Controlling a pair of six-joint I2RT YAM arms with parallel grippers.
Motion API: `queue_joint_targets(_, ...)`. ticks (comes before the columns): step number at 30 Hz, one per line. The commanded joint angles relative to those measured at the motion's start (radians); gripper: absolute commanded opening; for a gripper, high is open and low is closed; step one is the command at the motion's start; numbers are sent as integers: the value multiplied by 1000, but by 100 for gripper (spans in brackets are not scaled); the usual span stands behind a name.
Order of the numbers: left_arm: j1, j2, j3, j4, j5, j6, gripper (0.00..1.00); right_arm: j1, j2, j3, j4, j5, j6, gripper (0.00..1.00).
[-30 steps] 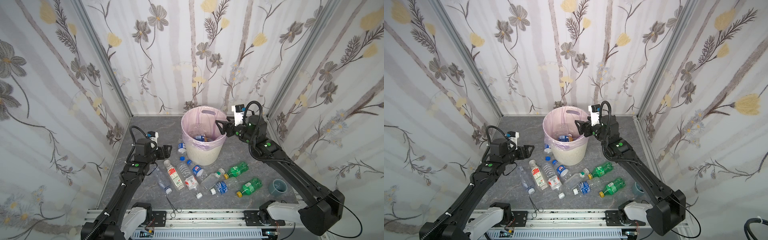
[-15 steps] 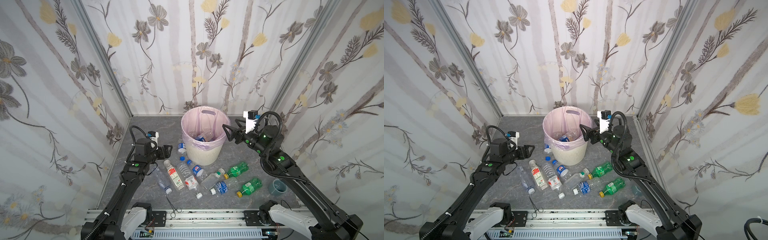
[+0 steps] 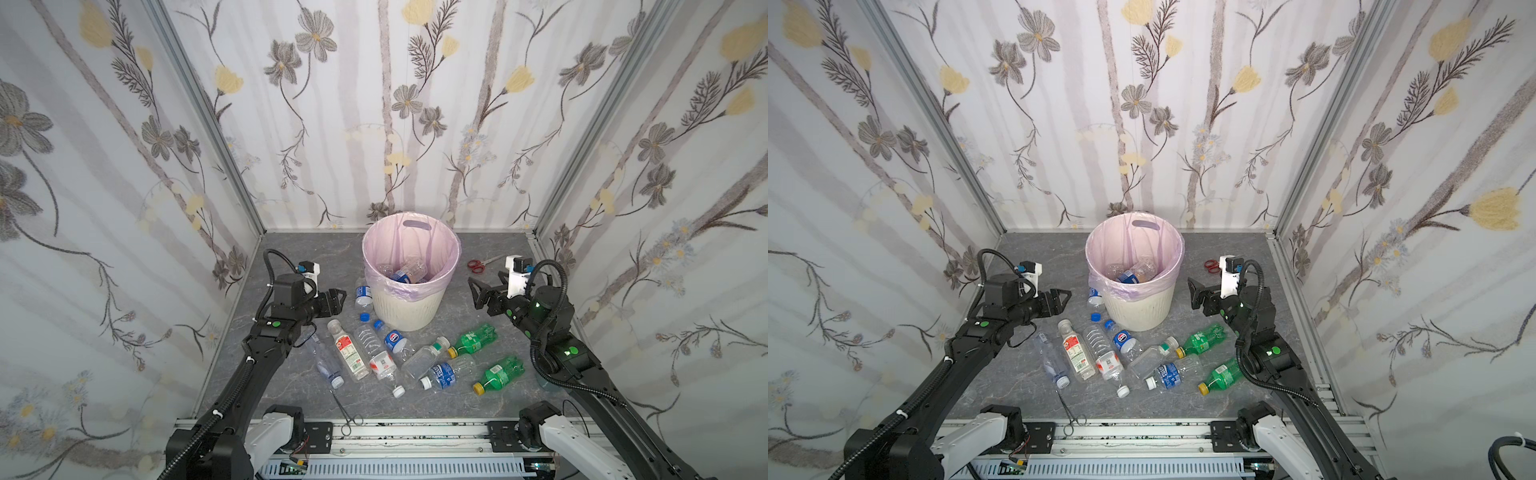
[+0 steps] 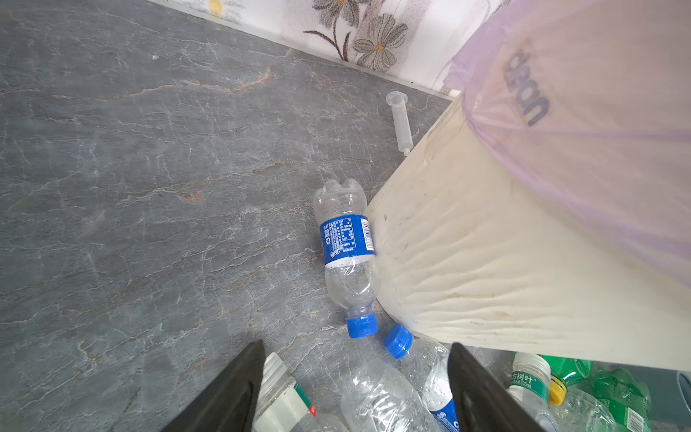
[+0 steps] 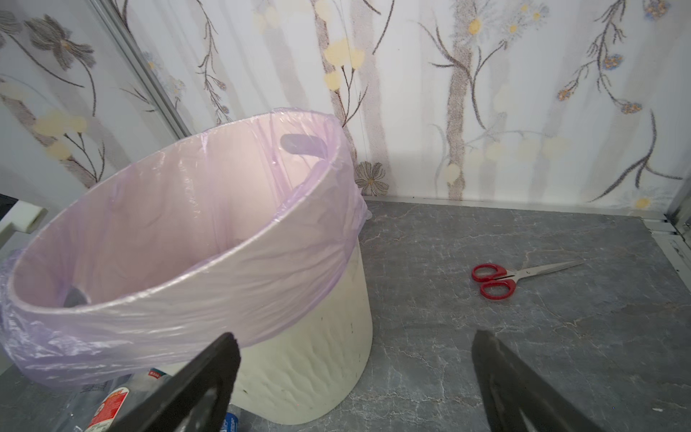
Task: Put the plastic bottles in the bin
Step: 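Draw the right gripper back while the left gripper reaches to the blue-label Pepsi bottle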
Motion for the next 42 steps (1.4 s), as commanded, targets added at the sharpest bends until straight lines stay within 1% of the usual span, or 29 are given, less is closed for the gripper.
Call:
queue_joint_targets(1,-6,11,10,19,4,-16,79,-7,-2,-20,45,-6,24,97)
queue_joint_targets(6,-36,38,9,29,-22,-38,79,-8,12,-46,61,-17,37,97)
queue_joint_targets(10,-70,74,14,48,-65,-54,80,-9,-4,-69,62,-20,49,97)
queue_joint_targets(17,-143,200,35,131,-118,-90,79,-9,-44,-102,73,-38,77,97)
queue_joint_targets(20,-162,255,47,170,-118,-105,78,-9,-52,-107,73,-44,85,97)
queue_joint_targets(26,-175,359,81,203,-122,-98,77,-9,-59,-123,89,-55,103,97)
queue_joint_targets(30,-178,442,118,214,-115,-84,74,-8,-65,-123,91,-64,109,97)
queue_joint_targets(36,-185,547,166,229,-122,-73,72,-9,-86,-127,77,-60,107,97)
queue_joint_targets(42,-190,623,189,236,-127,-64,72,-10,-100,-132,69,-57,105,97)
